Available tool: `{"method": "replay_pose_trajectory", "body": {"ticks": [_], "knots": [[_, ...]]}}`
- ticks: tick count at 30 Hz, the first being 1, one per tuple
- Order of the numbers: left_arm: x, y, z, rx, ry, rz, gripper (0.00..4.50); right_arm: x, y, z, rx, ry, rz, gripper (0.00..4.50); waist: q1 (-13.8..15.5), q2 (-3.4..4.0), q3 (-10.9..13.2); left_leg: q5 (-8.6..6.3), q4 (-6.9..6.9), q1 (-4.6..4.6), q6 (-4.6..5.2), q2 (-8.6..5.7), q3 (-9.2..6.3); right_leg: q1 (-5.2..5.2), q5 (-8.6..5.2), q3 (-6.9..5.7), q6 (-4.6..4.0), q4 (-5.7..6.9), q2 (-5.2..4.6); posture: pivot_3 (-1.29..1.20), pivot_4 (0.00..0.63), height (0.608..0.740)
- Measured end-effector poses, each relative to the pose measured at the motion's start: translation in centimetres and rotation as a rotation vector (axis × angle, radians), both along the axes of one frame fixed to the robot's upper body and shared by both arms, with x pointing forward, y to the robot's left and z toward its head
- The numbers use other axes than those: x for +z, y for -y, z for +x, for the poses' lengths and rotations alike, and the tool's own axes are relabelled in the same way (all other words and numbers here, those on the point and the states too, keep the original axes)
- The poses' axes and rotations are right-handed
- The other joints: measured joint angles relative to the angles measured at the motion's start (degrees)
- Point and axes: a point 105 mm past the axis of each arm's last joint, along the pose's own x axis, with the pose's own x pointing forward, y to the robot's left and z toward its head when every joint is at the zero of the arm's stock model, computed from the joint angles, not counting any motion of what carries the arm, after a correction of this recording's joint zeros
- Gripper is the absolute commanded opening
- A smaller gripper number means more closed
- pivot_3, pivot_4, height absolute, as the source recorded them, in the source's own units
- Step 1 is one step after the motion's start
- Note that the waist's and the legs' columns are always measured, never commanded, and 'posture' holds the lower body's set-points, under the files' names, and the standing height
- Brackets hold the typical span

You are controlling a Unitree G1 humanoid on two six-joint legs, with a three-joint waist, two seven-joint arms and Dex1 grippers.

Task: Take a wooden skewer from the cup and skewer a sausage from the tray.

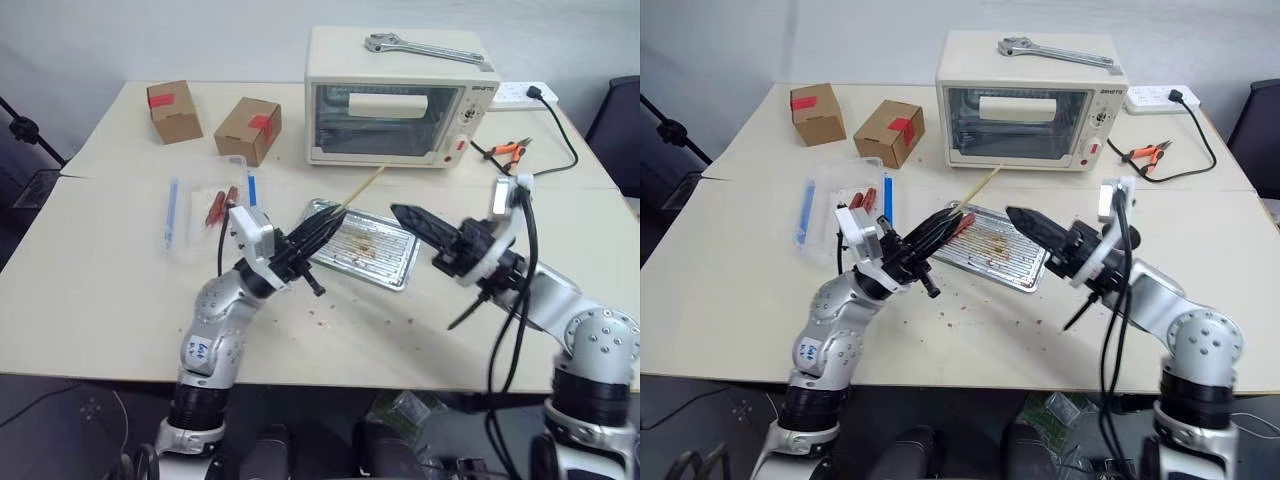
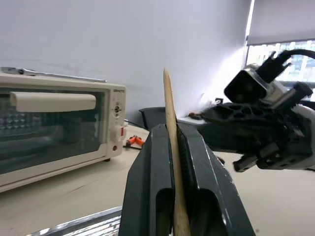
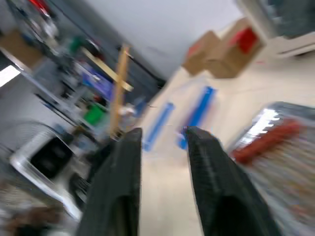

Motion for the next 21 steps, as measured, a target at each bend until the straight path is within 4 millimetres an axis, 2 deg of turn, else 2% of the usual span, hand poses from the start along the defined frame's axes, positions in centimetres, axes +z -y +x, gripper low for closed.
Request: {"method": "replay_pose_trajectory", "body": {"ticks": [3, 6, 7, 10, 15, 17, 19, 21], "knots": [[-1.1, -3.2, -0.4, 0.055, -0.044, 0.061, 0.00, -1.5, 2.0, -1.8, 0.021, 0.119, -0.202, 3.35, -0.2, 0.00, 0.0, -0.03, -0.10, 0.10, 0.04, 0.07, 0.02, 0.04, 0.00, 0.02, 0.00, -0.08, 0.08, 0.00, 0.150, 0.740], [-2.7, -7.5, -1.2, 0.126, -0.134, 0.112, 0.00, -4.6, 4.2, -3.2, 0.060, 0.161, -0.408, 4.40, -0.2, -0.02, 0.0, -0.06, -0.13, 0.27, 0.11, 0.09, 0.05, 0.19, 0.00, 0.04, 0.00, -0.16, 0.06, 0.00, 0.150, 0.740], [-3.3, -9.2, -1.6, 0.153, -0.177, 0.127, 0.00, -5.6, 5.0, -3.6, 0.076, 0.184, -0.463, 4.45, -0.2, -0.04, 0.0, -0.16, -0.13, 0.40, 0.27, 0.08, 0.06, 0.33, 0.00, 0.05, -0.01, -0.39, 0.05, 0.00, 0.150, 0.740], [-4.5, -12.1, -2.7, 0.203, -0.256, 0.138, 0.00, -7.3, 6.4, -4.0, 0.107, 0.225, -0.561, 4.45, -0.1, -0.05, 0.1, -0.26, -0.24, 0.99, 0.43, 0.08, 0.02, 1.03, -0.01, 0.02, -0.02, -0.62, -0.03, 0.00, 0.150, 0.740], [-5.2, -16.1, -4.1, 0.333, -0.333, 0.108, 0.00, -7.2, 6.8, -3.5, 0.137, 0.309, -0.626, 4.45, -0.1, -0.04, 0.1, -0.33, -0.37, 1.21, 0.36, 0.11, -0.05, 1.24, -0.03, 0.01, -0.06, -0.75, -0.10, 0.00, 0.150, 0.740], [-5.5, -17.7, -4.7, 0.396, -0.358, 0.086, 0.00, -6.5, 5.3, -2.5, 0.183, 0.365, -0.637, 4.45, -0.4, -0.04, 0.1, -0.29, -0.47, 1.28, 0.25, 0.13, -0.01, 1.21, -0.03, 0.05, -0.07, -0.77, -0.09, 0.00, 0.150, 0.740], [-5.5, -17.9, -4.8, 0.405, -0.358, 0.081, 0.00, -5.7, 3.6, -1.7, 0.227, 0.412, -0.635, 4.45, -0.5, -0.05, 0.1, -0.25, -0.68, 1.38, 0.18, 0.14, 0.01, 1.22, -0.03, 0.05, -0.12, -0.79, -0.09, 0.00, 0.150, 0.740], [-5.3, -18.1, -4.7, 0.418, -0.352, 0.070, 0.00, -4.2, 1.1, -0.1, 0.287, 0.465, -0.641, 4.45, -0.5, -0.05, 0.1, -0.19, -0.93, 1.51, 0.07, 0.13, 0.01, 1.24, -0.04, 0.02, -0.18, -0.80, -0.10, 0.00, 0.150, 0.740]]}}
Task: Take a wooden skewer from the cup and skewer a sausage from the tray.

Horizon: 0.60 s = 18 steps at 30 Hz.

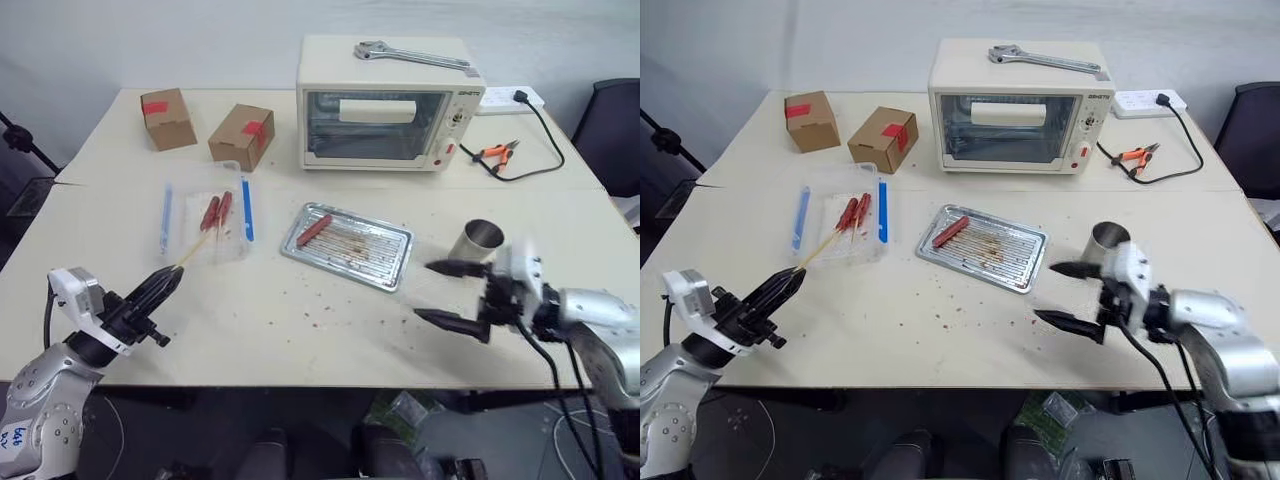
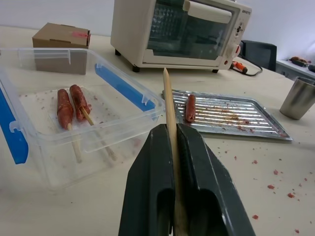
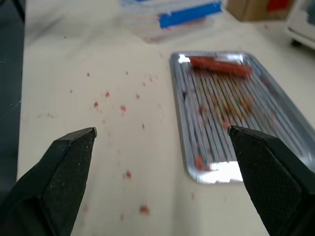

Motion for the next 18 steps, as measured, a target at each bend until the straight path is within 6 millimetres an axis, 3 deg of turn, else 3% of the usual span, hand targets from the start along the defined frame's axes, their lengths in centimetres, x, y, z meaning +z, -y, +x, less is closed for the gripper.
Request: {"method": "replay_pose_trajectory", "body": {"ticks": [5, 9, 13, 18], "knots": [[0.7, 0.9, 0.9, -0.012, 0.038, -0.034, 0.00, 1.6, -5.7, 4.7, 0.053, 0.043, -0.089, 4.45, 0.0, -0.02, 0.0, 0.23, -0.13, -0.01, -0.42, 0.03, 0.00, -0.11, -0.03, -0.06, -0.07, 0.01, 0.04, 0.00, 0.150, 0.740], [0.9, 1.6, 1.4, -0.029, 0.052, -0.047, 0.00, 0.0, -10.0, 8.8, -0.006, 0.011, -0.232, 4.45, -0.6, -0.03, 0.0, 0.22, -0.12, -0.12, -0.42, -0.03, 0.05, -0.22, -0.03, -0.10, -0.07, 0.06, 0.00, 0.00, 0.150, 0.740], [1.1, 1.9, 1.6, -0.036, 0.063, -0.052, 0.00, -0.1, -13.0, 11.0, -0.024, 0.021, -0.237, 4.45, -1.3, -0.04, 0.0, 0.21, -0.12, -0.16, -0.41, -0.03, 0.05, -0.23, -0.03, -0.17, -0.07, 0.21, 0.00, 0.00, 0.150, 0.740], [1.1, 2.2, 1.7, -0.044, 0.072, -0.062, 0.00, -0.2, -14.6, 12.7, -0.054, 0.045, -0.233, 4.45, -1.9, -0.04, 0.0, 0.22, -0.13, -0.16, -0.42, -0.01, 0.04, -0.24, -0.03, -0.18, -0.07, 0.26, 0.02, 0.00, 0.150, 0.740]]}}
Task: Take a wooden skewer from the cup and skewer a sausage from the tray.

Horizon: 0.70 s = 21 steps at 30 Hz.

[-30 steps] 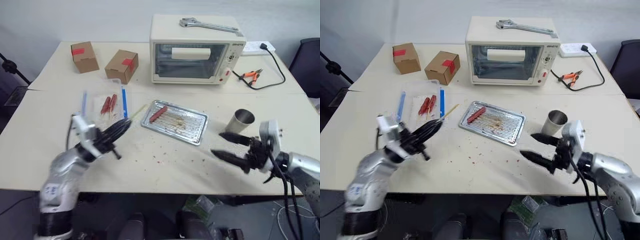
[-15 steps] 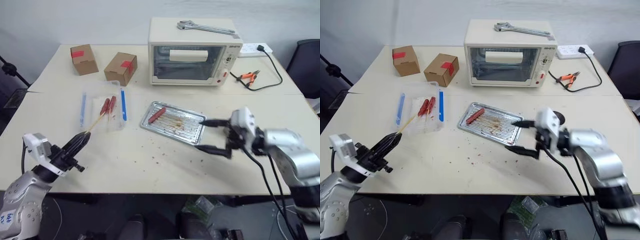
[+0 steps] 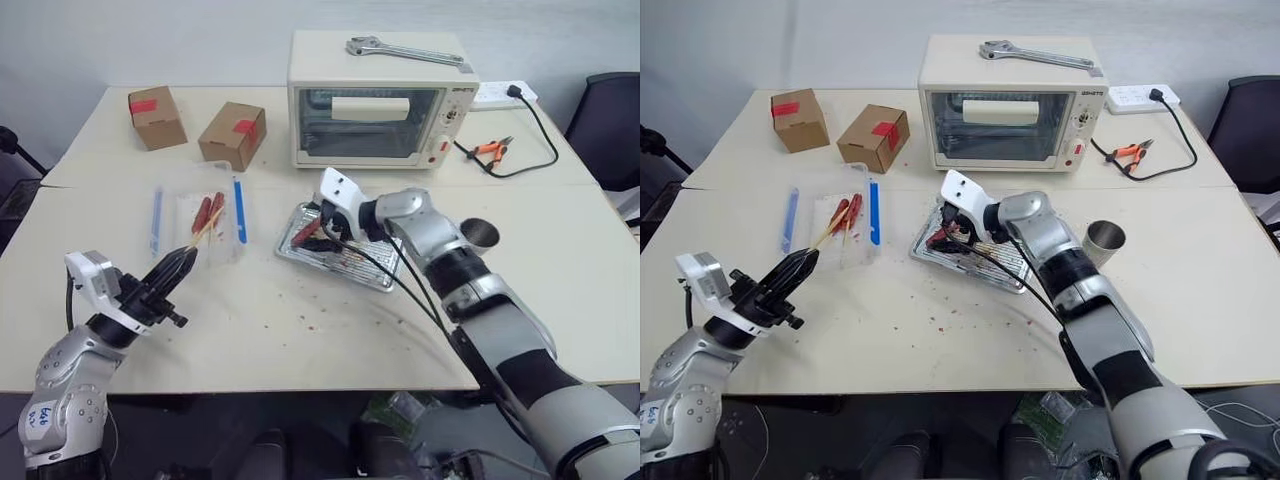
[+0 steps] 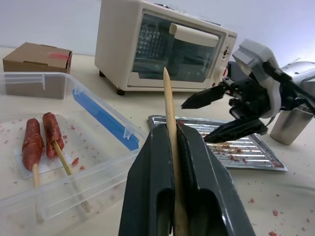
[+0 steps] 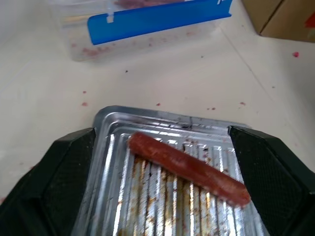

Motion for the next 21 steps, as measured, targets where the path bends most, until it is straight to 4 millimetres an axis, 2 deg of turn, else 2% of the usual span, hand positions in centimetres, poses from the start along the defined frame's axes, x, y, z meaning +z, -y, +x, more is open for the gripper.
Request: {"method": "replay_pose_trajectory", "body": {"ticks": [7, 12, 21], "knots": [[-0.3, 0.3, 0.1, 0.002, -0.005, -0.015, 0.00, -2.0, 0.0, 0.6, -0.065, -0.128, 0.021, 4.45, -0.5, 0.00, 0.0, 0.00, 0.00, 0.00, -0.01, 0.00, 0.00, 0.00, 0.00, 0.02, 0.00, 0.04, -0.01, 0.00, 0.150, 0.740], [-0.3, 0.5, 0.1, -0.001, -0.008, -0.017, 0.00, -2.4, 0.3, 0.8, -0.092, -0.170, 0.020, 4.45, -0.9, 0.00, 0.0, 0.00, -0.02, 0.00, -0.02, 0.02, -0.01, 0.00, 0.00, 0.01, 0.00, 0.05, 0.00, 0.00, 0.150, 0.740], [0.2, 1.1, 0.1, 0.001, 0.013, -0.014, 0.00, -2.3, 0.3, -0.9, 0.056, -0.270, -0.124, 4.45, -0.9, 0.01, 0.0, -0.02, -0.03, 0.00, -0.05, 0.03, 0.00, -0.03, 0.00, 0.03, 0.00, 0.05, 0.00, 0.00, 0.150, 0.740]]}}
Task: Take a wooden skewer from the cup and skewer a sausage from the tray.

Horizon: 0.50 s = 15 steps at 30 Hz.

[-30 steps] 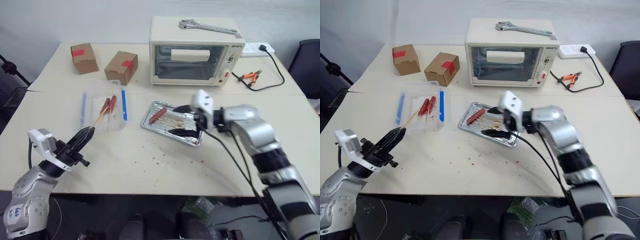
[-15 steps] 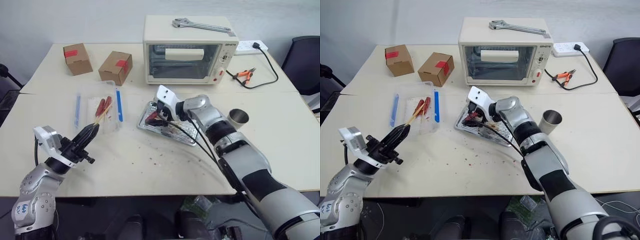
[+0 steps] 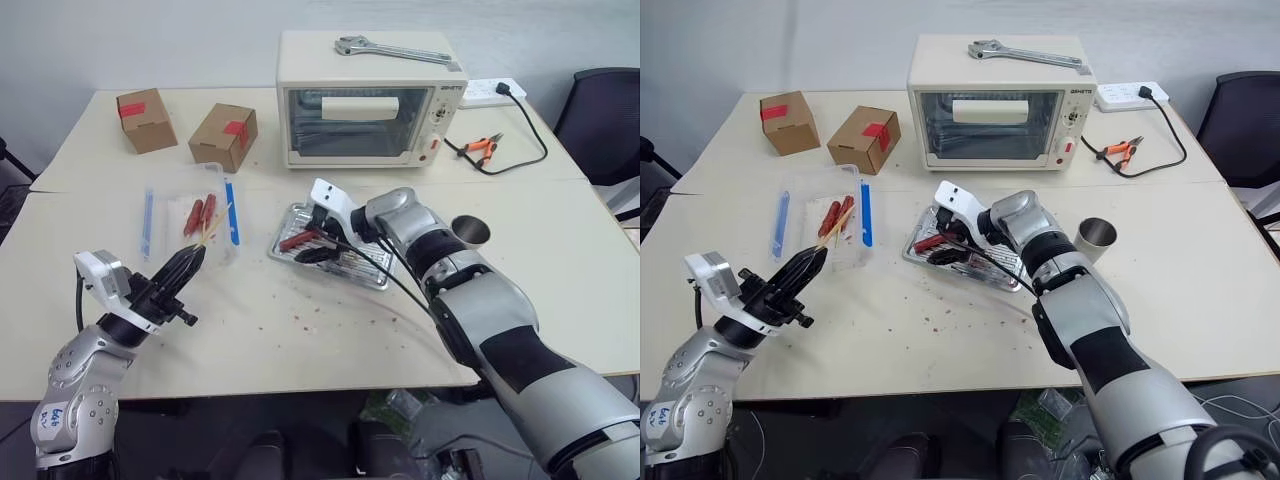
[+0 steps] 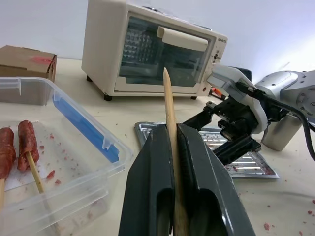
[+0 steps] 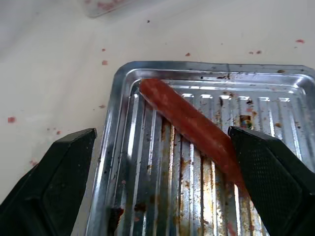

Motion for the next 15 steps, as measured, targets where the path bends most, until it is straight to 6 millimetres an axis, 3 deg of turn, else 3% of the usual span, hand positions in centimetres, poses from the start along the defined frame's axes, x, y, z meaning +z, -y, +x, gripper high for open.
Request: {"method": "replay_pose_trajectory", "body": {"ticks": [4, 10, 15], "knots": [[0.1, 0.0, 0.0, 0.018, -0.002, 0.001, 0.00, 0.6, 0.9, -0.4, 0.034, -0.045, -0.004, 4.45, 0.1, 0.00, 0.0, -0.01, 0.00, 0.00, 0.00, 0.00, 0.00, 0.00, 0.00, 0.00, 0.00, -0.01, -0.01, 0.00, 0.150, 0.740], [0.5, 0.7, 0.0, 0.012, 0.005, 0.006, 0.00, 1.8, 0.6, 0.3, 0.017, 0.049, 0.041, 4.45, 0.0, 0.00, 0.0, -0.02, -0.04, 0.00, -0.03, 0.00, 0.01, -0.03, 0.00, 0.01, 0.00, -0.01, 0.01, 0.00, 0.150, 0.740], [0.3, 0.9, 0.1, 0.007, -0.005, 0.004, 0.00, 0.3, 0.3, 0.6, -0.013, 0.097, 0.029, 4.45, 0.0, 0.00, 0.0, -0.02, -0.04, 0.00, -0.04, 0.00, 0.02, -0.04, 0.00, 0.00, 0.00, -0.01, 0.01, 0.00, 0.150, 0.740]]}}
